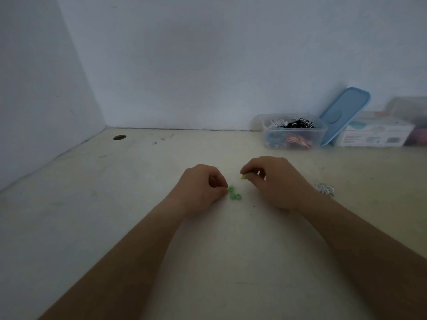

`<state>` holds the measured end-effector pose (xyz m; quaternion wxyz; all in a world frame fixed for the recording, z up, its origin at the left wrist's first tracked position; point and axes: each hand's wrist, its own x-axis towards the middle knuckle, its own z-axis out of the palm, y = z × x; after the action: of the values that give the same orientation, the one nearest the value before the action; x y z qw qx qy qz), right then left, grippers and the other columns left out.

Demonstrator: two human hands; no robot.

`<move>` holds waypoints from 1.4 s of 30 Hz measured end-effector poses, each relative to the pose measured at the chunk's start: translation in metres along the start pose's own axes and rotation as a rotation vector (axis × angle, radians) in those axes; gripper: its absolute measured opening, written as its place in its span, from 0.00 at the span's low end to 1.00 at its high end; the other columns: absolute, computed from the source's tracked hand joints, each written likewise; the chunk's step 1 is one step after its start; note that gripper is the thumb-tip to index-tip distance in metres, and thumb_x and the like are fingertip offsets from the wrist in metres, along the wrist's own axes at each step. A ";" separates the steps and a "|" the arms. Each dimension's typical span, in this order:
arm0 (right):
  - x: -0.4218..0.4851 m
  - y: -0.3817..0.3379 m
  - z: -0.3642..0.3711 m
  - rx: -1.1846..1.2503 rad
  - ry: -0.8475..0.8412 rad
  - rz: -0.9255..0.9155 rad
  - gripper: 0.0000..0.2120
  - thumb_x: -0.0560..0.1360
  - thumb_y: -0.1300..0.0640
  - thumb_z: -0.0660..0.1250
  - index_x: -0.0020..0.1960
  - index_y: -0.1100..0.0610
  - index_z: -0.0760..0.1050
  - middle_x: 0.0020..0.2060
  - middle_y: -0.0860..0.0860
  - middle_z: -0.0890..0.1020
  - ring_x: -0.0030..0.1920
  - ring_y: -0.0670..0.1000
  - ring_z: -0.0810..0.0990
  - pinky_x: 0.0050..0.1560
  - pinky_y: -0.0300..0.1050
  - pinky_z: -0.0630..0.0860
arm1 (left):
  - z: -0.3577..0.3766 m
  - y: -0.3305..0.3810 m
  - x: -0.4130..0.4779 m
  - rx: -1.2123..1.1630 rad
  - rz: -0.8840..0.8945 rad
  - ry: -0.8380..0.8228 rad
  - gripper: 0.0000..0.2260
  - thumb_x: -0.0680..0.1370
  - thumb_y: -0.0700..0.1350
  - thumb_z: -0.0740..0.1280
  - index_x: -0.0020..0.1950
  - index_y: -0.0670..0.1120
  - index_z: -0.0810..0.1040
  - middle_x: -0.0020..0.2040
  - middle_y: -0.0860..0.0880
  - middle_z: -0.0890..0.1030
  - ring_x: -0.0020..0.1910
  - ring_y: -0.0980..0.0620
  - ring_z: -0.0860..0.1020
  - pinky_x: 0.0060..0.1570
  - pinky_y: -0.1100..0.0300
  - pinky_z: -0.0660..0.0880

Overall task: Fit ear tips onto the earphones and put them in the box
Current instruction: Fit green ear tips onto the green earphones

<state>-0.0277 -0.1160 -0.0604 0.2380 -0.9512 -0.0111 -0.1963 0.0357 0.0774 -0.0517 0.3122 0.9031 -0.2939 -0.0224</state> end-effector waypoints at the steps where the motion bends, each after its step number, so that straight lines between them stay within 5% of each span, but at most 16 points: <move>1: -0.002 0.000 -0.002 0.059 0.025 0.011 0.07 0.78 0.55 0.67 0.50 0.46 0.82 0.43 0.41 0.83 0.40 0.41 0.76 0.43 0.32 0.68 | 0.000 -0.001 0.000 -0.021 -0.013 0.000 0.04 0.73 0.46 0.74 0.40 0.55 0.81 0.39 0.59 0.81 0.37 0.64 0.77 0.34 0.76 0.68; 8: -0.012 -0.002 -0.011 0.244 0.010 0.051 0.08 0.77 0.56 0.69 0.48 0.43 0.82 0.36 0.39 0.84 0.39 0.41 0.79 0.39 0.27 0.70 | -0.005 -0.005 0.002 -0.349 -0.148 0.002 0.02 0.73 0.41 0.74 0.44 0.48 0.85 0.39 0.47 0.85 0.33 0.56 0.79 0.38 0.62 0.78; 20: -0.015 -0.012 -0.013 0.689 0.139 0.127 0.04 0.75 0.63 0.71 0.47 0.57 0.84 0.36 0.50 0.86 0.39 0.50 0.83 0.44 0.36 0.77 | -0.004 0.014 -0.004 -0.888 -0.100 0.043 0.05 0.75 0.38 0.72 0.48 0.47 0.85 0.46 0.45 0.86 0.41 0.55 0.81 0.39 0.64 0.75; 42: -0.019 -0.016 -0.018 0.708 0.086 0.125 0.05 0.75 0.63 0.71 0.48 0.56 0.84 0.38 0.50 0.87 0.43 0.53 0.85 0.49 0.45 0.80 | 0.002 0.018 -0.007 -0.941 -0.070 -0.002 0.06 0.74 0.35 0.72 0.48 0.44 0.84 0.43 0.45 0.86 0.42 0.51 0.84 0.44 0.61 0.78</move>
<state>-0.0534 -0.1085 -0.0458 0.5646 -0.7993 -0.0103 -0.2055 0.0202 0.0686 -0.0438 0.6863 0.6728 -0.2215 -0.1649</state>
